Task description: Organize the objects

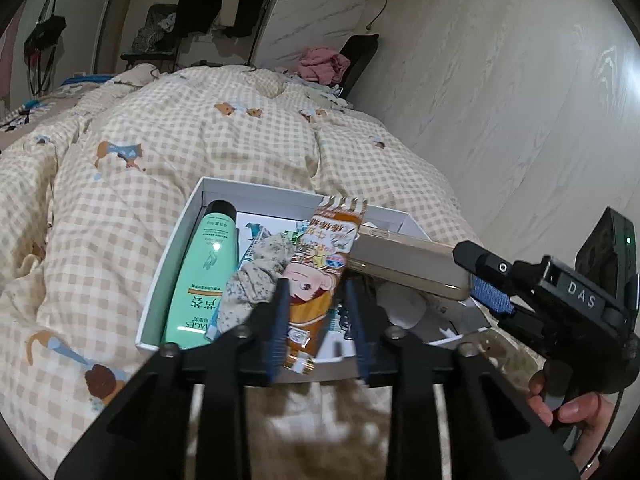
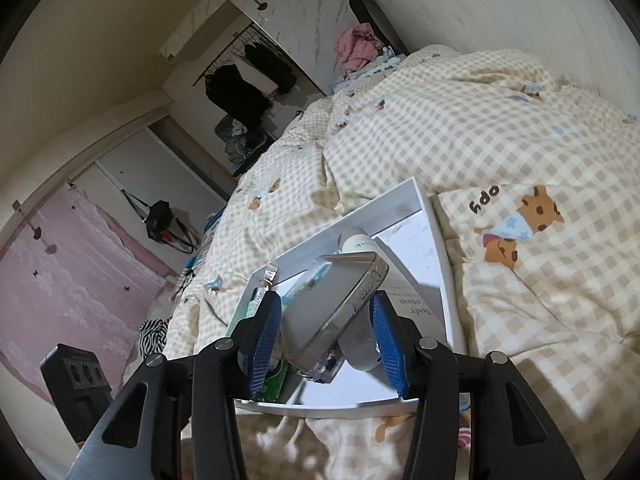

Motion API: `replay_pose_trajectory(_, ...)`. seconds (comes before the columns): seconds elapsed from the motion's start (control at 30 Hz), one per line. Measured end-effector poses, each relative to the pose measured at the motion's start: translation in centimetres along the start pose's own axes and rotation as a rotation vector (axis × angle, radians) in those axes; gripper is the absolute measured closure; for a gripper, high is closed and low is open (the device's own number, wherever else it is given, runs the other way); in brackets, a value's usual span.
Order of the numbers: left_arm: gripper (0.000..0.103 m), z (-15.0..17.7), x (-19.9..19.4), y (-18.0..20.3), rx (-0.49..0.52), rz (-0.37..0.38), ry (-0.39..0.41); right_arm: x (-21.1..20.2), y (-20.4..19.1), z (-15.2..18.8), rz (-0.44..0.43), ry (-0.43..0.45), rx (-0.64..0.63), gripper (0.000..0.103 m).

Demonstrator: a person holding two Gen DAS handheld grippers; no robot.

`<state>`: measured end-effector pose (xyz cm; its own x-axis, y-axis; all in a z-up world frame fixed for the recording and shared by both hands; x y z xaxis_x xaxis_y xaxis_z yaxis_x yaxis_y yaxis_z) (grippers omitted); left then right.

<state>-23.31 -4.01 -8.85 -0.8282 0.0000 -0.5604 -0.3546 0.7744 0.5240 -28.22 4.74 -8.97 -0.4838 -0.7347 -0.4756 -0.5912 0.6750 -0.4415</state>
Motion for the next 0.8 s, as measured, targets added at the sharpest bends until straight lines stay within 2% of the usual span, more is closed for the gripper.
replay_pose_trajectory(0.1,0.054,-0.3,-1.5,1.0,0.039,-0.004,0.044,-1.4,-1.0,-0.8,-0.008,0.020,-0.041,0.052)
replay_pose_trajectory(0.17,0.050,-0.4,-2.3,1.4,0.061,-0.011,0.054,-2.5,-1.7,-1.4,-0.007,0.034,-0.082,0.049)
replay_pose_trajectory(0.33,0.048,-0.8,-3.8,3.3,0.136,-0.025,0.030,-6.5,-4.5,-2.1,-0.011,0.054,-0.222,0.037)
replay_pose_trajectory(0.43,0.045,-1.0,-5.4,4.6,0.153,-0.006,-0.001,-8.6,-5.9,-2.9,-0.030,0.040,-0.241,0.033)
replay_pose_trajectory(0.5,0.033,-1.5,-7.0,5.3,0.171,-0.017,0.007,-10.4,-7.0,-3.6,-0.050,0.022,-0.266,0.026)
replay_pose_trajectory(0.53,0.030,-1.9,-8.0,5.7,0.186,-0.030,0.024,-11.2,-7.5,-3.8,-0.061,0.003,-0.282,0.021)
replay_pose_trajectory(0.6,0.018,-2.5,-10.2,6.3,0.208,-0.046,0.064,-13.3,-8.4,-4.1,-0.062,-0.012,-0.321,0.020)
replay_pose_trajectory(0.67,0.014,-2.7,-12.3,6.8,0.206,-0.039,0.092,-15.6,-9.1,-4.3,-0.054,-0.002,-0.370,0.015)
replay_pose_trajectory(0.8,0.008,-2.2,-14.8,7.2,0.190,-0.017,0.080,-20.2,-10.1,-3.6,-0.057,0.014,-0.423,0.009)
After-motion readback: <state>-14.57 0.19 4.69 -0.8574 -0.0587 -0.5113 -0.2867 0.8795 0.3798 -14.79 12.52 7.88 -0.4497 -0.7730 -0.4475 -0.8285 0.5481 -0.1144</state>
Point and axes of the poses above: each gripper's, at about its wrist camera, not at the fingertips, and x roughly the way its jaws point, y to its right, z to its underside, the point moved 10 cm from there along x, roughly the way its jaws point, and after that the axes turned 14 degrees about -x, right-handed, at the moved point
